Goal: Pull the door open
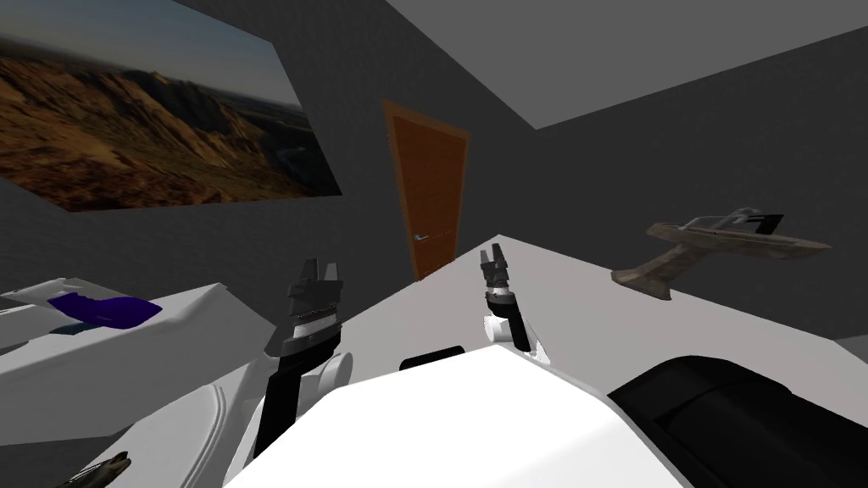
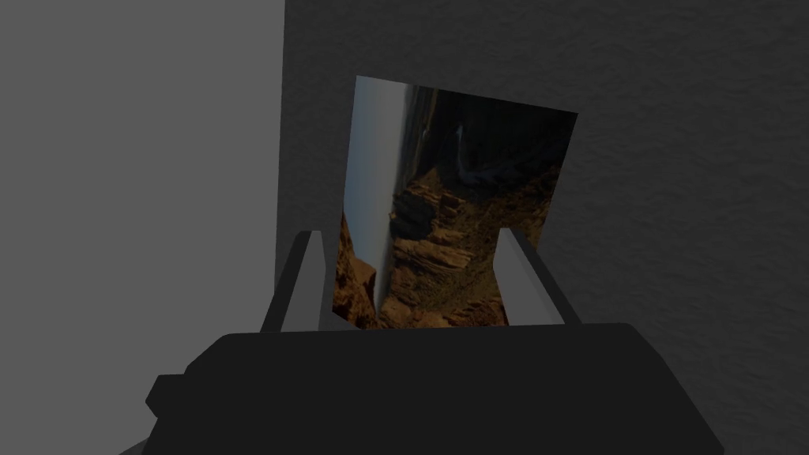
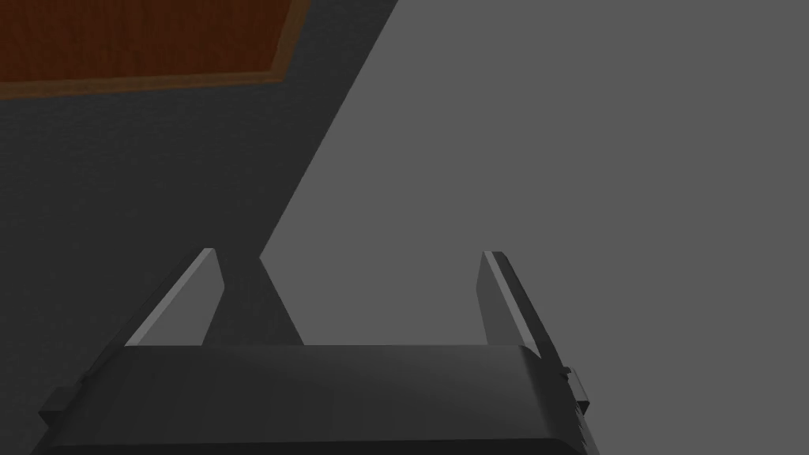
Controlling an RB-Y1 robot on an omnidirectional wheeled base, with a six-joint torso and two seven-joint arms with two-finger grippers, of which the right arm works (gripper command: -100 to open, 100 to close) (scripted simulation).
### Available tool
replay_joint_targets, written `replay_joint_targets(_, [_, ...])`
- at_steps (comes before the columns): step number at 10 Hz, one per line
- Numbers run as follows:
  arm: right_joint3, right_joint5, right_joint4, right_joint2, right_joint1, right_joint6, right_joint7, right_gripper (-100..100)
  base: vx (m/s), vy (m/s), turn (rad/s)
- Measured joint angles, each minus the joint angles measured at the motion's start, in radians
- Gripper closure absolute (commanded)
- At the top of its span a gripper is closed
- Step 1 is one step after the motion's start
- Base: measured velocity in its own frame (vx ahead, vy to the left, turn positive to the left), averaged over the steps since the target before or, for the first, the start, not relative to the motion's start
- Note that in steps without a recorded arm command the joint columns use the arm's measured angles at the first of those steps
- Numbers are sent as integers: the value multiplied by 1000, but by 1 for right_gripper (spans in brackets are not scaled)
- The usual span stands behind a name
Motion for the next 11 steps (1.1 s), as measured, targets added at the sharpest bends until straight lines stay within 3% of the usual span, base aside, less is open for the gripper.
replay_joint_targets(4, [-6,-5,77,-20,-28,-13,-5,-100,74,-11,80])
replay_joint_targets(11, [-18,-16,255,-51,-98,-47,-13,-100,92,-18,94])
